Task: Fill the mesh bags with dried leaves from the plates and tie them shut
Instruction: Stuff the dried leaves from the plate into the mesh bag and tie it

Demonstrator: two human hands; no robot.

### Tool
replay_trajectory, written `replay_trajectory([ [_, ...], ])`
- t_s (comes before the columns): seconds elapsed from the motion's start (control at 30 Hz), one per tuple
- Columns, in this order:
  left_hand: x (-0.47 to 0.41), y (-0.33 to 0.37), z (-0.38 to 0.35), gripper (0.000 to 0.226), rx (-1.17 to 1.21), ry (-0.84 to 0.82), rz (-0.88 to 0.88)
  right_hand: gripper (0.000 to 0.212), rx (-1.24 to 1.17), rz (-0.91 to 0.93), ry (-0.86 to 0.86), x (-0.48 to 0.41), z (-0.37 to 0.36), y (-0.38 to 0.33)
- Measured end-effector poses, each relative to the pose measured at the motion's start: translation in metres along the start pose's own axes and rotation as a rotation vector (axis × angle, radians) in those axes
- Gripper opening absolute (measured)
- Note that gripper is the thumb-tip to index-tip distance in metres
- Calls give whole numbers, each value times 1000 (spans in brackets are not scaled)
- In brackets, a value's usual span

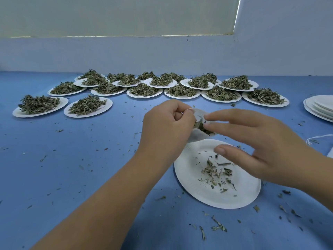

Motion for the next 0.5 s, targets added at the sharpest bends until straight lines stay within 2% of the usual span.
replay_trajectory([
  [0.27, 6, -1, -8, 16, 4, -127, -33, 53, 65, 38, -284, -6, -11, 3],
  [0.37, 9, -1, -10, 16, -3, -152, -66, 51, 91, 70, -311, -14, -16, 1],
  [0.5, 5, -2, -7, 16, 1, -96, -66, 42, 62, 99, -282, -20, -17, -2],
])
Point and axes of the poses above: each hand's wrist, its own x-axis away from the middle knuckle, its own z-axis out of the back of the hand, y = z × x, the point moved 2 cm from there along -x, towards the middle knuckle, and after that the axes turned 6 degrees about z, right-handed, at the moved point
